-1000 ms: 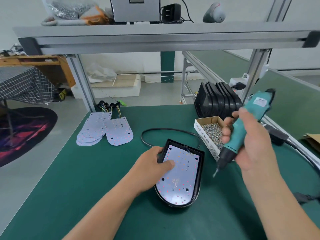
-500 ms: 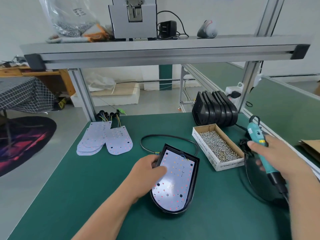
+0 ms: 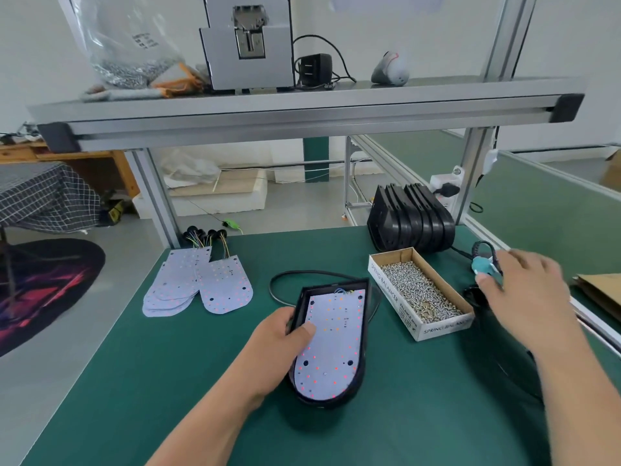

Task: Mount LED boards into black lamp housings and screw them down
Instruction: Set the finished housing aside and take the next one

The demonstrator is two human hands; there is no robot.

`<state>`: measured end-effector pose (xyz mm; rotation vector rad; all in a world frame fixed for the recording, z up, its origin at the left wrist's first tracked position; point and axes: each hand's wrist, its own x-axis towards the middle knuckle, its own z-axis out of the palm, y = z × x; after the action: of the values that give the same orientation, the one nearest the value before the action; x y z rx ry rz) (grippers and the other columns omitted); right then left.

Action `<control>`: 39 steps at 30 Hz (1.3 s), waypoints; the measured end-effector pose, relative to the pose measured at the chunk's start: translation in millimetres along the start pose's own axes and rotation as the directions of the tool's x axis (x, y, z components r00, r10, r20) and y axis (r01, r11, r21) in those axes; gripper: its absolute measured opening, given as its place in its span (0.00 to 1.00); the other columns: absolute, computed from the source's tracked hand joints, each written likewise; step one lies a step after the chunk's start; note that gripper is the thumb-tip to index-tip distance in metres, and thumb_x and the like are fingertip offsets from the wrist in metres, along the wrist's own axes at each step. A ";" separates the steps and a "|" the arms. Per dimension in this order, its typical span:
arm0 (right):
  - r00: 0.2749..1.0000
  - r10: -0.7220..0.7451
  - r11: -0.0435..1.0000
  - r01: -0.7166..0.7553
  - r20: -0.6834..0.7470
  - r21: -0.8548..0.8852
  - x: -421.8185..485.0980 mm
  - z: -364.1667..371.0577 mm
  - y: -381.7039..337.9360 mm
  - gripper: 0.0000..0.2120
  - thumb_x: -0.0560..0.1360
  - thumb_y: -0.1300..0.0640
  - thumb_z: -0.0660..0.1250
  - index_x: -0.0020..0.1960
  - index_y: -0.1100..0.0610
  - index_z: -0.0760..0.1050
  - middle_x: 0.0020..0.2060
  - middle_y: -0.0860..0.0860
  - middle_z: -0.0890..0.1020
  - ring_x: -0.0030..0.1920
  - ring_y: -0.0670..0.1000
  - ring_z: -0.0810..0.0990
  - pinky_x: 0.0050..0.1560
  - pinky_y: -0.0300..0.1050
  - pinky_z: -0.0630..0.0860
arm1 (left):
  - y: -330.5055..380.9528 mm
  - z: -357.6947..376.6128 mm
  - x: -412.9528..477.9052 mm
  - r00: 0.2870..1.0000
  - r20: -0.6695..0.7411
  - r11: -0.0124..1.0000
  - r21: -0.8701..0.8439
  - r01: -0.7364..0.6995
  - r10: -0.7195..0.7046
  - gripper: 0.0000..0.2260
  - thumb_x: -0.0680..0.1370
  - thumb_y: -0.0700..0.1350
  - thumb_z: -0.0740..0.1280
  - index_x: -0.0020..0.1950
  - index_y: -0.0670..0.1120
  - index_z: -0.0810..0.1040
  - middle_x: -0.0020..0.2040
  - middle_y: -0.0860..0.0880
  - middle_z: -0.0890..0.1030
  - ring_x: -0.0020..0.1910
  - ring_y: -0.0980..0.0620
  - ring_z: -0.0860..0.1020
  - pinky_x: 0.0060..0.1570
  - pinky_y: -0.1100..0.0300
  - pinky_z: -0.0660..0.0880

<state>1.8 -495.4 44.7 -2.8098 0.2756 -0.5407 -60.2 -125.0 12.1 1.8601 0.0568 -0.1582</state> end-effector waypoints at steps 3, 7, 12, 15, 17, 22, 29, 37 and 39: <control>0.979 -0.202 0.913 0.203 -0.039 0.354 -19.3 -4.1 -46.1 0.17 0.82 0.46 0.63 0.67 0.49 0.80 0.62 0.50 0.83 0.64 0.53 0.76 0.66 0.54 0.73 | -2.0 4.5 3.3 0.999 0.010 0.986 -0.162 0.048 -0.047 0.14 0.79 0.51 0.68 0.59 0.45 0.82 0.56 0.44 0.88 0.49 0.49 0.85 0.55 0.48 0.81; 0.839 -0.454 0.732 0.159 0.300 0.662 -62.7 3.2 -107.0 0.27 0.75 0.22 0.57 0.59 0.39 0.79 0.45 0.38 0.86 0.46 0.40 0.83 0.51 0.43 0.78 | -6.3 18.1 3.8 0.991 0.036 0.933 -0.334 0.133 -0.129 0.09 0.86 0.43 0.65 0.65 0.46 0.79 0.56 0.48 0.89 0.54 0.48 0.88 0.47 0.57 0.82; 0.806 -0.502 0.637 0.099 0.314 0.765 -77.8 10.4 -130.2 0.20 0.73 0.35 0.70 0.63 0.38 0.76 0.53 0.40 0.86 0.52 0.45 0.84 0.57 0.53 0.81 | -4.5 23.6 2.9 0.994 0.010 0.892 -0.440 0.106 -0.113 0.13 0.84 0.40 0.63 0.68 0.46 0.78 0.60 0.46 0.87 0.61 0.44 0.85 0.65 0.42 0.79; 0.856 -0.487 0.615 0.195 0.173 0.764 -80.9 11.2 -130.0 0.23 0.74 0.50 0.67 0.68 0.35 0.73 0.45 0.42 0.84 0.43 0.46 0.81 0.50 0.45 0.80 | 0.4 24.3 1.1 0.998 -0.025 0.908 -0.418 0.041 -0.056 0.18 0.78 0.47 0.64 0.67 0.50 0.80 0.62 0.49 0.87 0.64 0.46 0.84 0.70 0.39 0.76; 0.889 -0.458 0.649 0.327 0.010 0.687 -83.2 13.5 -128.7 0.29 0.74 0.54 0.65 0.73 0.36 0.71 0.43 0.39 0.83 0.40 0.42 0.77 0.44 0.33 0.73 | 3.7 22.2 0.7 0.998 -0.050 0.892 -0.452 -0.001 -0.024 0.18 0.78 0.51 0.64 0.65 0.51 0.83 0.63 0.51 0.87 0.65 0.48 0.84 0.69 0.42 0.76; 0.750 -0.549 0.649 0.661 -0.369 0.377 -83.6 17.0 -132.5 0.27 0.71 0.65 0.70 0.70 0.57 0.79 0.47 0.45 0.82 0.47 0.45 0.77 0.51 0.34 0.70 | 3.8 5.3 5.1 1.000 0.006 0.746 -0.666 0.014 -0.013 0.25 0.81 0.60 0.62 0.68 0.46 0.83 0.69 0.40 0.83 0.63 0.43 0.81 0.70 0.39 0.72; 0.458 -0.871 0.431 0.886 -0.178 0.173 -86.5 18.4 -134.9 0.29 0.71 0.58 0.64 0.73 0.54 0.70 0.58 0.47 0.79 0.51 0.55 0.76 0.50 0.54 0.78 | 4.5 -16.2 15.0 0.987 0.079 0.642 -0.751 0.152 -0.142 0.33 0.80 0.67 0.63 0.67 0.39 0.79 0.64 0.37 0.84 0.60 0.37 0.84 0.70 0.33 0.75; 0.323 -0.905 0.414 0.816 0.276 0.404 -95.9 37.6 -139.3 0.46 0.69 0.25 0.69 0.80 0.39 0.56 0.64 0.42 0.67 0.62 0.44 0.63 0.65 0.37 0.63 | 1.7 -4.0 9.4 0.999 -0.045 0.862 -0.507 -0.022 -0.001 0.15 0.76 0.57 0.77 0.51 0.47 0.88 0.47 0.42 0.85 0.51 0.44 0.81 0.56 0.45 0.74; 0.396 -0.882 0.469 0.679 0.256 0.565 -91.8 36.6 -137.2 0.39 0.71 0.27 0.70 0.77 0.37 0.63 0.62 0.36 0.69 0.63 0.39 0.66 0.65 0.34 0.64 | 2.6 0.5 8.7 0.995 -0.082 0.894 -0.439 -0.087 0.056 0.17 0.73 0.59 0.75 0.51 0.47 0.88 0.47 0.45 0.85 0.52 0.46 0.81 0.62 0.44 0.74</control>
<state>-49.3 -336.0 21.3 -2.3662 -1.2622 0.0731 -51.3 -126.6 13.2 1.4077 0.0648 -0.0261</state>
